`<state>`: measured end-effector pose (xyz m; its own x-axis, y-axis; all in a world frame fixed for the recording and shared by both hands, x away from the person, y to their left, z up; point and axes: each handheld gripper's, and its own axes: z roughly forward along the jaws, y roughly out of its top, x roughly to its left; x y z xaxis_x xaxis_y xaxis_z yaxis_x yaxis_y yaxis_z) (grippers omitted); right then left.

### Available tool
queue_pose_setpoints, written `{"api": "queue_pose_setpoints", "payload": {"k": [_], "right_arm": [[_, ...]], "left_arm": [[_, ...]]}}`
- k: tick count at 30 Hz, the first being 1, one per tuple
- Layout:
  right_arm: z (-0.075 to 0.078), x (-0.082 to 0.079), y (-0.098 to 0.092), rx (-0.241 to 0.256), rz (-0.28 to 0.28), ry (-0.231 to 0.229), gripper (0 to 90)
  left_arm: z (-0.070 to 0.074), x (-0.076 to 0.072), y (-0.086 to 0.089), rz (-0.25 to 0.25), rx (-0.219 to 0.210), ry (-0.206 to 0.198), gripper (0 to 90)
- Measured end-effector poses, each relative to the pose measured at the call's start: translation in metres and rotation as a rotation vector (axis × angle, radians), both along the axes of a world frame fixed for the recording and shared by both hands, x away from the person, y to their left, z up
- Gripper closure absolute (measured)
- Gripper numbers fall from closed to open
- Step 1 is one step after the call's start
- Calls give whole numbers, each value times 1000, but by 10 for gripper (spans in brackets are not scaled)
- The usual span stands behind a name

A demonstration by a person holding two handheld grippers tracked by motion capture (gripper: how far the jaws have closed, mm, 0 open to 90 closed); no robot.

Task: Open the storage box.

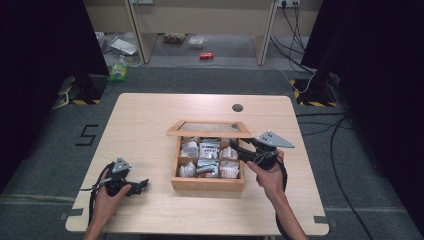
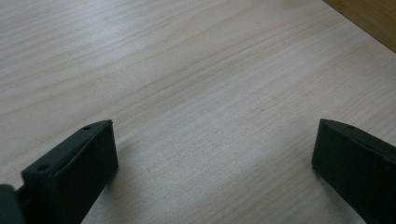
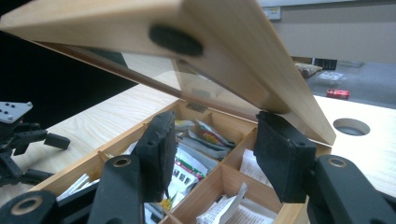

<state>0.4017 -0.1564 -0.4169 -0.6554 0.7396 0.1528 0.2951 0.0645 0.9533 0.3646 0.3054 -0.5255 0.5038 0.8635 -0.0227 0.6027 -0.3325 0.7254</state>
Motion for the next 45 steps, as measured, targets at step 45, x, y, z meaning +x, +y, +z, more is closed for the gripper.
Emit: {"api": "queue_pose_setpoints", "payload": {"k": [45], "right_arm": [[24,69,11,-78,-132,5,444]], "left_arm": [[0,0,0,1,0,1,0]]}}
